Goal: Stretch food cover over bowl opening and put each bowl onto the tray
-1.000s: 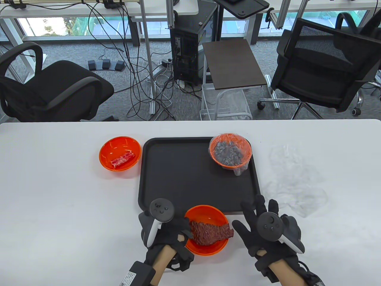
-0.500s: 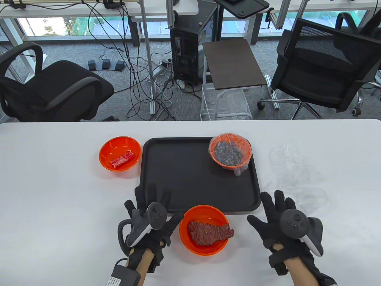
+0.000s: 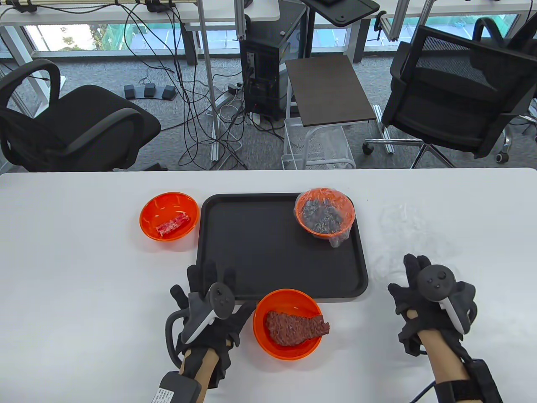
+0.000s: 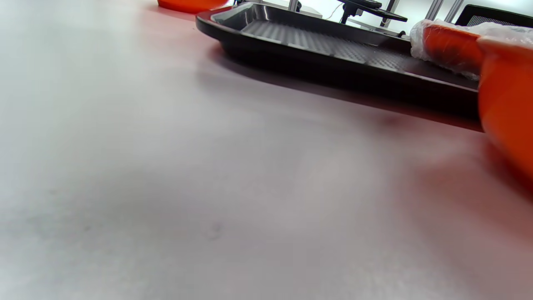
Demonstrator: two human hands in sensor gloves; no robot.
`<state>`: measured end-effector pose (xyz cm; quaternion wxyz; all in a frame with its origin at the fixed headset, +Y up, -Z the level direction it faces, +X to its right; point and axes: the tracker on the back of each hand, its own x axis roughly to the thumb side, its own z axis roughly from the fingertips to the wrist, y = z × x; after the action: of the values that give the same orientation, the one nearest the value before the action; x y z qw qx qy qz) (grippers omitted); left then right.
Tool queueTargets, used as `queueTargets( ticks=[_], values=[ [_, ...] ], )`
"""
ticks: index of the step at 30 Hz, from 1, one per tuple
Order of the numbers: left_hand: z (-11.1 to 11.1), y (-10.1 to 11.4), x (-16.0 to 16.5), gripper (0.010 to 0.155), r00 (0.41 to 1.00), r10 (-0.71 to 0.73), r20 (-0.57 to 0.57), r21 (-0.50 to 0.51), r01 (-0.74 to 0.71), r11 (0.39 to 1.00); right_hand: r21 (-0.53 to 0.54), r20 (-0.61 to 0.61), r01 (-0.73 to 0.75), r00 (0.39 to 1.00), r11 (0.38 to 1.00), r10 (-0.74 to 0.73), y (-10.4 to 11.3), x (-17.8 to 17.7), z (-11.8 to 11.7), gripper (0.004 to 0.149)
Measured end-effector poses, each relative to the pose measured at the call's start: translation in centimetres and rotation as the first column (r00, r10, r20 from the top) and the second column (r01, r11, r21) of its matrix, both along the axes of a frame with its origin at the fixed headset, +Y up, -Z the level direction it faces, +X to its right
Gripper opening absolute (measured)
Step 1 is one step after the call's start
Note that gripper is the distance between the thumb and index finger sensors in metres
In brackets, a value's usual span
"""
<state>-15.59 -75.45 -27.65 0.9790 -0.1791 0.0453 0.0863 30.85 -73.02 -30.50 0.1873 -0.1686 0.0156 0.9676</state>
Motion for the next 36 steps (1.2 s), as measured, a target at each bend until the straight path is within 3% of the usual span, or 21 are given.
queueTargets(
  ticks=[7, 16, 19, 36],
  values=[
    [0.1, 0.0, -0.2, 0.088, 1.000, -0.008, -0.011, -0.009, 0.007, 1.000, -0.091, 0.091, -0.055, 0.994, 0.994, 0.063, -2.2, 0.1, -2.0, 0.070],
    [0.2, 0.1, -0.1, 0.088, 1.000, -0.013, -0.019, -0.019, 0.013, 1.000, -0.070, 0.146, -0.167, 0.973, 0.983, 0.176, -2.5, 0.2, -2.1, 0.046],
    [0.2, 0.1, -0.2, 0.088, 1.000, -0.014, -0.022, -0.022, 0.013, 1.000, -0.065, 0.148, -0.179, 0.971, 0.982, 0.186, -2.4, 0.3, -1.9, 0.043],
    [0.3, 0.1, -0.3, 0.088, 0.999, -0.018, -0.036, -0.029, 0.017, 0.999, 0.112, 0.089, -0.136, 0.988, 0.984, 0.127, 3.2, 0.2, 1.2, 0.041]
  ],
)
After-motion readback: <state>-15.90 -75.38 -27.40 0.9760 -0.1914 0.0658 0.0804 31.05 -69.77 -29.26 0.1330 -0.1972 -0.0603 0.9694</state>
